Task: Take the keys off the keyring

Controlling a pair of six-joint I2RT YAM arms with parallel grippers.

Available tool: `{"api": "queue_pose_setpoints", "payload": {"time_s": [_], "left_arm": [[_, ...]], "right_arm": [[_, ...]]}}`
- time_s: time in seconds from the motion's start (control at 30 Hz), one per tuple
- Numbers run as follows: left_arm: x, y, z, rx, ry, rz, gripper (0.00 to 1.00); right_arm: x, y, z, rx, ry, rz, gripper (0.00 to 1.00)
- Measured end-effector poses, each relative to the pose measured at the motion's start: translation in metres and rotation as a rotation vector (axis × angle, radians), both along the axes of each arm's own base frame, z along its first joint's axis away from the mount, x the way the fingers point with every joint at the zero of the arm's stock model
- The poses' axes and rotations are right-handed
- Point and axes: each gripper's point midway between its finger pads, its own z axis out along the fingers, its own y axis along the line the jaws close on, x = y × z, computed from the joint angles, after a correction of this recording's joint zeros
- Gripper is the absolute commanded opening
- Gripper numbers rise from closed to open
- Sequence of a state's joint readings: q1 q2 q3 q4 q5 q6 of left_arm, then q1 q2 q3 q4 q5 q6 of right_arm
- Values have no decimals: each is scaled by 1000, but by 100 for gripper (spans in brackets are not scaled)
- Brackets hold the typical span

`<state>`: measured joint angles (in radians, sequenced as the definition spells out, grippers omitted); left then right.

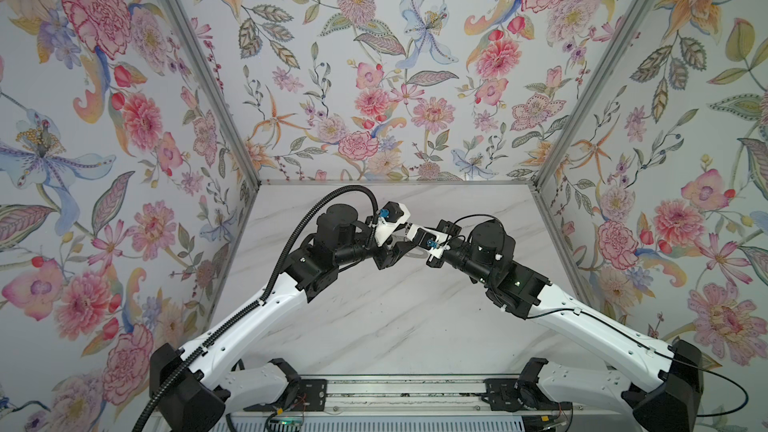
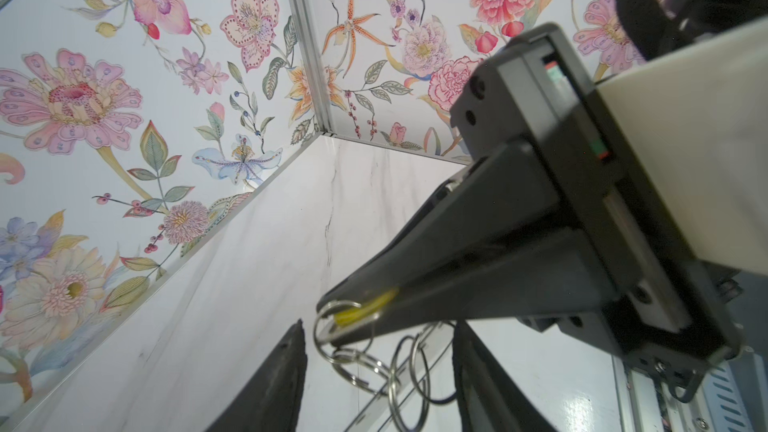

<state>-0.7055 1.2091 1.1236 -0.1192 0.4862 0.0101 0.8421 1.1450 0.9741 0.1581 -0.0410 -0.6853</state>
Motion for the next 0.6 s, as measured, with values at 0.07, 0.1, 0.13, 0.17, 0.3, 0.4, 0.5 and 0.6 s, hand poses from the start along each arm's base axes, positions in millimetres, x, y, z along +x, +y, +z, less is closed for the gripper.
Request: {"api": "queue_pose_setpoints", "payload": {"time_s": [0.07,0.1,0.13,0.17,0.3,0.4,0.5,0.6], "left_arm": [[8,3,-3,26,-5,51,53],[11,5,-3,38,-8,75,53],[15,8,-5,50,-11,102,53],[18,11,-7,62,-15,123,54],[19,19,-9,102,-41,154,59],[14,26,-4,115,-62,158,59],[10,34,5,109,-89,173,58],[6,34,13,85,-92,161,54]], "right_arm": [[1,0,-1,1,0,-2,0],[2,-2,-2,0,2,-6,0],[3,-4,-3,-1,2,-11,0],[4,-5,-4,2,2,-14,0],[4,-17,-4,19,5,-35,0],[3,-24,4,49,-7,-43,0],[-1,-27,14,77,-22,-35,0],[-3,-26,18,91,-24,-24,0]]}}
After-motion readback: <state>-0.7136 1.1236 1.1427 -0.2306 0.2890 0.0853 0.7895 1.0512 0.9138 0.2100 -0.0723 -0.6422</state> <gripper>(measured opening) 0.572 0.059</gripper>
